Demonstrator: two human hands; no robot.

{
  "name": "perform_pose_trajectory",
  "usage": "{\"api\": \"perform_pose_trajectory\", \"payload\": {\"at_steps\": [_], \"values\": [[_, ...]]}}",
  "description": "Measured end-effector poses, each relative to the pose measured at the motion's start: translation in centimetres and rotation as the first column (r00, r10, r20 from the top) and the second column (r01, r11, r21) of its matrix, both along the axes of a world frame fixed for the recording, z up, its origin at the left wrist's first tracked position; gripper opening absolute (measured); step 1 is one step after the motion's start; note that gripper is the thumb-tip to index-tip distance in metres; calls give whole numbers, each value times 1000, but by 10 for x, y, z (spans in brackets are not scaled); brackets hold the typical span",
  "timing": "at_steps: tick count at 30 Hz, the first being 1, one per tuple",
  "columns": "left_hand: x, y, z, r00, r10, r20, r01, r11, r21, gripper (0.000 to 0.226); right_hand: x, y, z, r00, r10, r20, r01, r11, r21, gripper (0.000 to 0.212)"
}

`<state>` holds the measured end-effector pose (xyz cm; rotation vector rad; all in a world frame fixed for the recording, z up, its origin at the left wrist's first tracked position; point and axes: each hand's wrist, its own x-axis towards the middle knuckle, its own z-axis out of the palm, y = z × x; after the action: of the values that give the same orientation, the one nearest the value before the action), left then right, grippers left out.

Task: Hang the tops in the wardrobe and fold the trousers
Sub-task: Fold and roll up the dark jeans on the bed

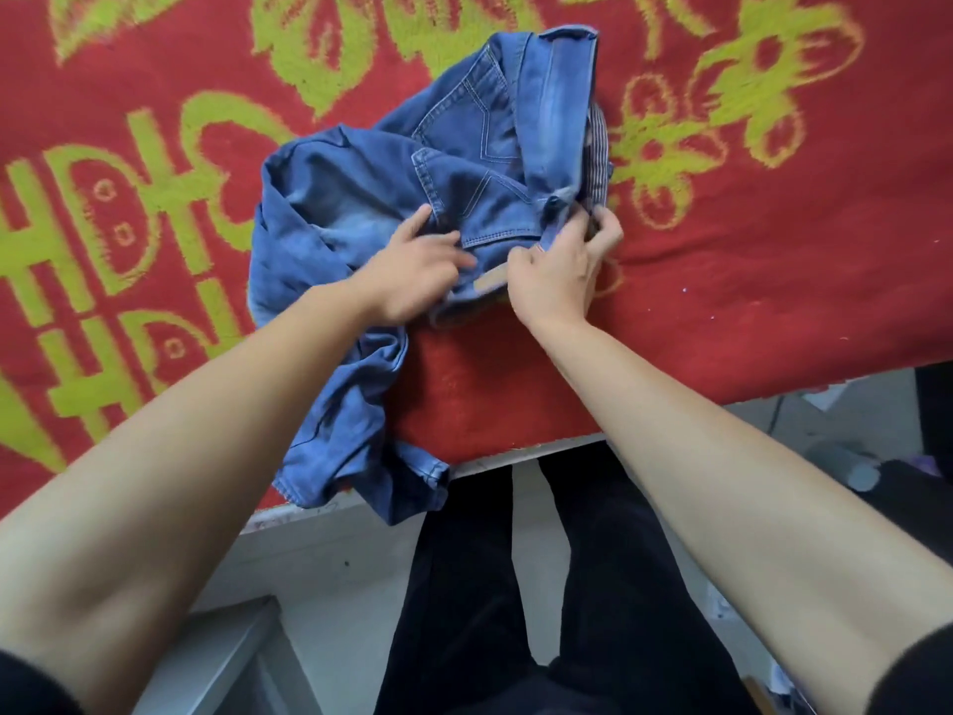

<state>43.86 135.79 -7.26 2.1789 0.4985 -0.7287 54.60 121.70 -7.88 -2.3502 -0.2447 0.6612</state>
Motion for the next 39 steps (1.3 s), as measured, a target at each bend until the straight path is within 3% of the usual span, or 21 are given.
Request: {"api": "perform_pose_trajectory", "payload": {"at_steps": [1,2,3,4,5,6,8,9,12,14,16,19,21,22,23,24,26,28,33,39], "values": [[4,9,3,963,254,88,-247,966,-81,60,1,-4,-3,989,131,64,-129,991,-35,52],[9,17,7,849,511,138,-499,859,-111,49,1,-12,-8,946,293,137,-285,956,-75,49],[15,25,12,714,667,212,-668,740,-80,44,2,-23,-13,868,446,218,-430,895,-119,45],[21,31,17,641,708,295,-743,670,6,49,3,-35,-20,769,573,284,-547,819,-171,43],[29,36,23,664,651,368,-731,669,136,60,6,-49,-26,667,676,314,-639,735,-227,45],[35,41,25,746,533,399,-650,712,266,74,9,-62,-33,574,755,319,-705,653,-276,49],[47,45,31,925,230,303,-357,800,482,104,16,-80,-40,431,846,312,-775,525,-352,56],[54,43,32,970,73,231,-192,813,549,115,18,-85,-41,368,875,315,-793,472,-385,57],[72,23,24,947,-293,134,141,751,645,123,22,-92,-48,256,897,360,-818,400,-414,52],[79,8,21,944,-312,106,176,751,637,114,28,-94,-46,343,859,379,-840,461,-286,56],[80,0,20,983,-135,120,39,809,587,98,29,-101,-40,556,757,344,-768,626,-137,72],[63,-6,14,983,96,158,-163,854,494,65,22,-106,-35,879,382,287,-402,916,12,74],[41,-7,13,968,160,195,-230,878,420,43,21,-108,-43,998,54,40,-54,998,14,71],[29,-7,13,959,190,210,-259,890,375,38,24,-109,-50,990,-61,-129,56,998,-39,69],[19,-7,16,952,222,211,-283,900,330,38,25,-111,-54,954,-89,-287,65,994,-93,66],[8,-7,20,948,252,195,-302,907,295,41,27,-113,-56,913,-38,-406,-14,992,-126,60],[-8,-9,31,950,278,143,-308,913,266,49,33,-115,-50,865,165,-474,-276,945,-175,45],[-18,-11,43,962,247,114,-271,912,307,48,38,-111,-33,864,255,-435,-377,899,-223,36],[-30,5,115,977,134,163,-199,838,507,32,48,-72,44,886,269,-377,-354,919,-176,32],[-38,53,281,997,29,77,-80,570,818,13,74,2,198,846,507,-162,-522,850,-65,37]]}}
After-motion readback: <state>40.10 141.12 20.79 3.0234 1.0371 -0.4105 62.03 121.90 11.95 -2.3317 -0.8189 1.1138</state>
